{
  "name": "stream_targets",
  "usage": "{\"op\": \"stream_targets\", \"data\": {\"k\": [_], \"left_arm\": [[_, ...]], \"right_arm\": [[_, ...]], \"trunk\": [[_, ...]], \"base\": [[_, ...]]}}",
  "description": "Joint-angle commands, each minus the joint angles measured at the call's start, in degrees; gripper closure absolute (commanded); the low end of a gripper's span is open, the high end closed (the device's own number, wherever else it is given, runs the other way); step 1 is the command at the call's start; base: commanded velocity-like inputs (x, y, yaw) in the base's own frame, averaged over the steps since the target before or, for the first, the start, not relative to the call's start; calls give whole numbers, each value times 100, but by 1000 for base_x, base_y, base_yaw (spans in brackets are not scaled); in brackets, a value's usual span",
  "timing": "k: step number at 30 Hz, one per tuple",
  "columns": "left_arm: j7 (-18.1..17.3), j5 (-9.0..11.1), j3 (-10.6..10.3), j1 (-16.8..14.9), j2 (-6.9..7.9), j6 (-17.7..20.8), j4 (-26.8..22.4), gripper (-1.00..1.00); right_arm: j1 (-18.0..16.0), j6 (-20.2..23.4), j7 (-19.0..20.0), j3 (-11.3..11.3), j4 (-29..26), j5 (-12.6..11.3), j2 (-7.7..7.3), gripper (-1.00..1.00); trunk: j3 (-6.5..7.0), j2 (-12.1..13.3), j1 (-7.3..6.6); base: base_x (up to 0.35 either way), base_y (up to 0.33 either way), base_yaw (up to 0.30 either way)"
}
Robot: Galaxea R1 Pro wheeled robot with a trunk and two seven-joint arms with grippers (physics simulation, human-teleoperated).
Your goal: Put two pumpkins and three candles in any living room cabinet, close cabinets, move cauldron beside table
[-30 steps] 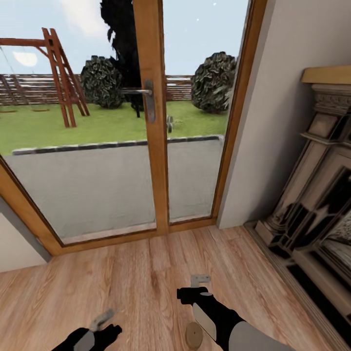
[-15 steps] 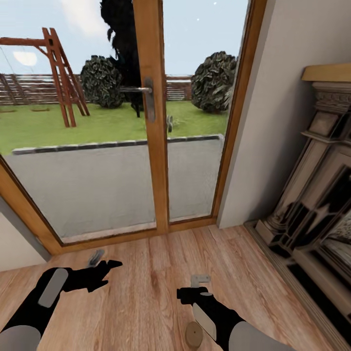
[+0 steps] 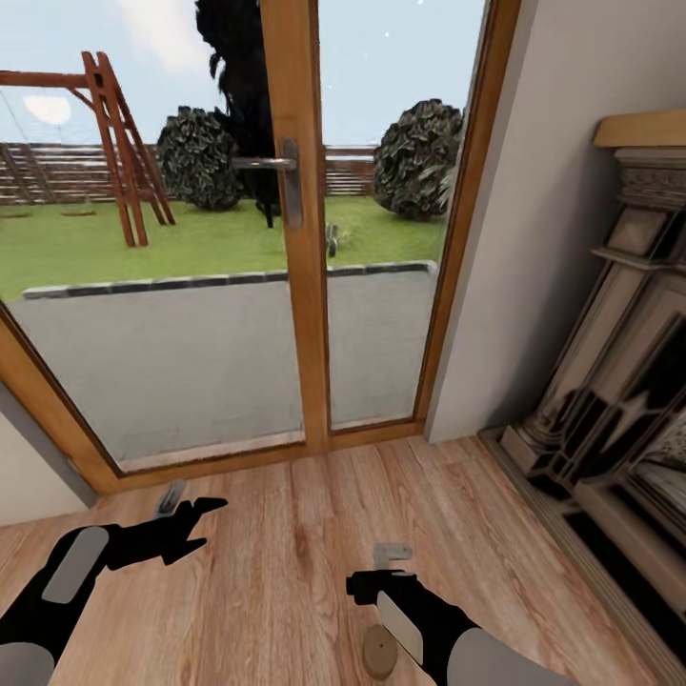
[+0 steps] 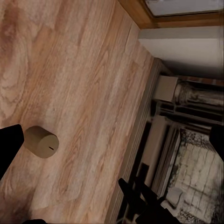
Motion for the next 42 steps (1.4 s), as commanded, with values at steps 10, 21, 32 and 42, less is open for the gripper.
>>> {"op": "stream_targets", "data": {"k": [10,21,32,42], "left_arm": [[-58,117,-8,68,-4,28,-18,-100],[-66,120,-12,71,-10,36,-19,-100],[-66,120,-12,71,-3,37,-15,-100],[-66,120,-20,71,-2,37,-11,-100]], "right_arm": [[-6,-12,-34,28,-5,-39,0,-100],[-6,-13,-32,8,462,-322,0,-100],[-6,-181,-69,-413,876,-450,0,-100],[-6,-1632,-81,-402,1431,-474,0,-100]], "trunk": [[-185,-405,220],[-382,-846,461],[-580,-1287,703],[-759,-1688,923]], "base": [[0,0,0],[0,0,0],[0,0,0],[0,0,0]]}}
